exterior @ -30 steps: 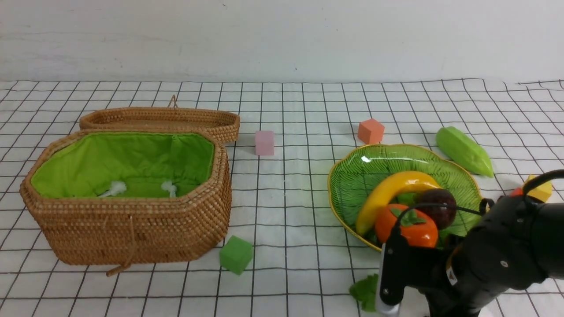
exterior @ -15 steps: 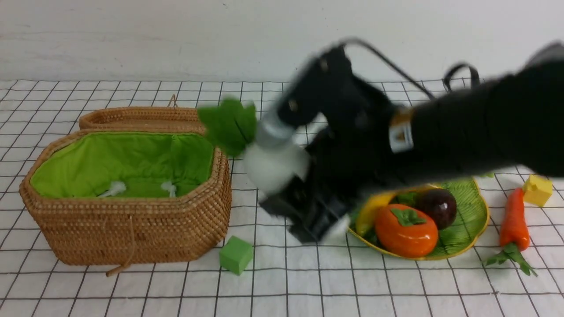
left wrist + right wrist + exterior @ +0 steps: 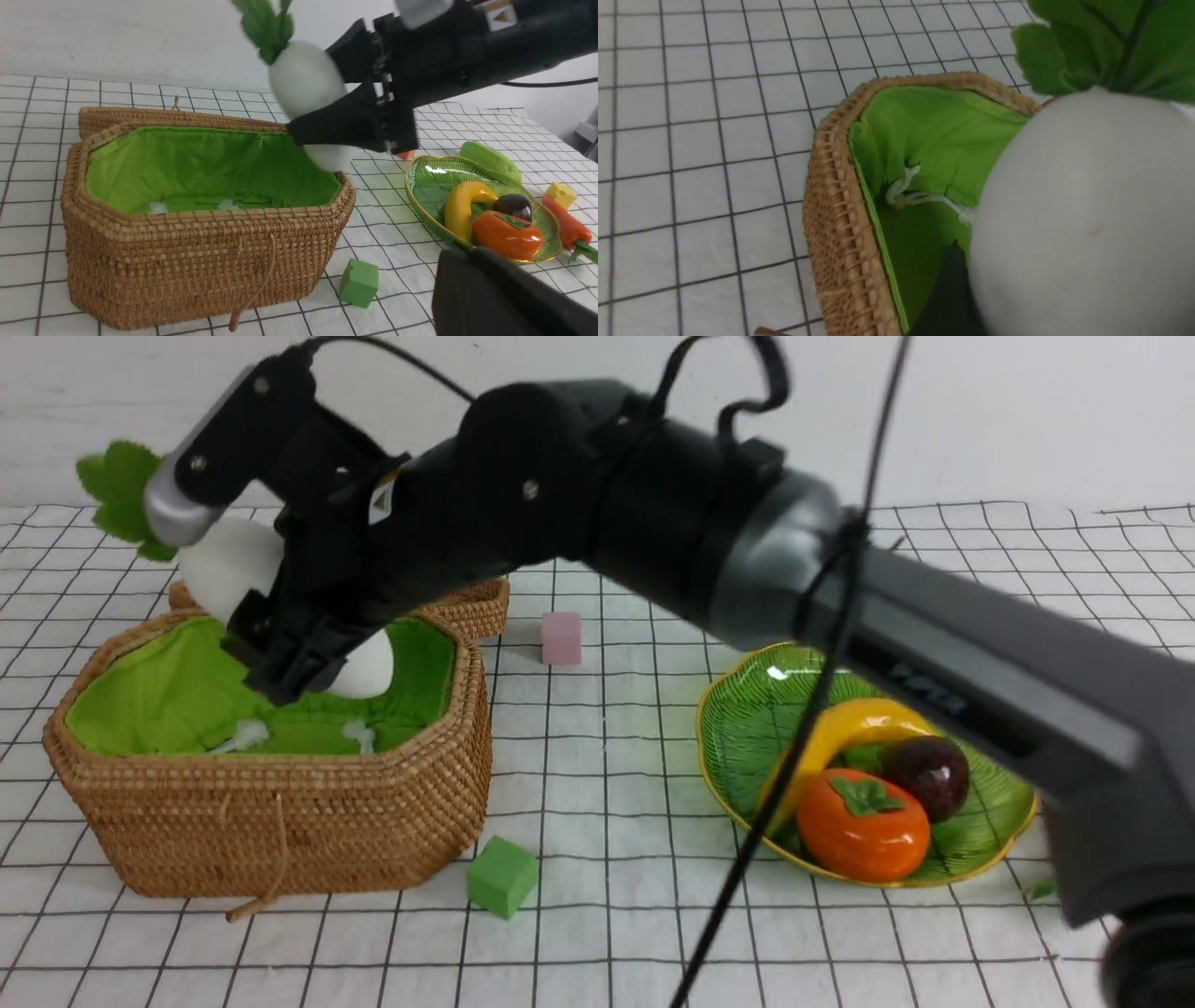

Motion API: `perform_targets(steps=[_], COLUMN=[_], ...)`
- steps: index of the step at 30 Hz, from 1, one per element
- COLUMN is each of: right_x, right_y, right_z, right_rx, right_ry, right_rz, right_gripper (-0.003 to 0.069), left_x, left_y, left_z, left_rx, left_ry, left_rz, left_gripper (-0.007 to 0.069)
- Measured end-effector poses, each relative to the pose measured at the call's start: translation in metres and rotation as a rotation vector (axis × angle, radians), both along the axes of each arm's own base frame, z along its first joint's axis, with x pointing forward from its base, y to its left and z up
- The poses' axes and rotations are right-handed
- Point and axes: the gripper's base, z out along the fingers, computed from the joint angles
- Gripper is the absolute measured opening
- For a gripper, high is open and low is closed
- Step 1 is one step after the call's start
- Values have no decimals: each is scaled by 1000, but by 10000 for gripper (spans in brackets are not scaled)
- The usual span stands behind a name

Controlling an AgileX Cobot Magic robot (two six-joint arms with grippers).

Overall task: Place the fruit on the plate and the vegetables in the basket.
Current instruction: Take a daikon with your right arm and place it on the basket on the left, then use the right arm to grab a carrot and put it into the left basket

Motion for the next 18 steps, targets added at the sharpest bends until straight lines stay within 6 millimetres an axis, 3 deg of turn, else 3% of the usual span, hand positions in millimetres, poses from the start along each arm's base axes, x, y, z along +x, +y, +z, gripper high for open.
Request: perform_targets(steps=[4,8,12,14,15,17,18], right_x=[5,-10,-38,-53,-54,-58,-57], right_y=[3,-12,-50,-86,-89,-129,-143], right_z=[-8,21,70,102,104,132,137], right_rx=[-41,-39,-107,-168,-175,-157,-144], right_ry=[-12,71,164,210,205,209,217], right_rz=[-2,-28,-100,-200,-207,-372,-429], right_gripper=[676,617,468,334,321,153,106], left_x=[-1,-2,-5,-8,-8,-13,-14], left_y=[-2,-4,-10,-15,-15,-21,-23], left_z=[-1,-1,1,1,1,2,2], left_rx=[-3,26,85,121,124,139,144], left_ry=[12,-5,-60,-84,-86,-107,-113], left_rz=[-24,-58,-140,-203,-210,-297,-318], left_gripper=[-13,-13,-13,-13,-13,-13,-13])
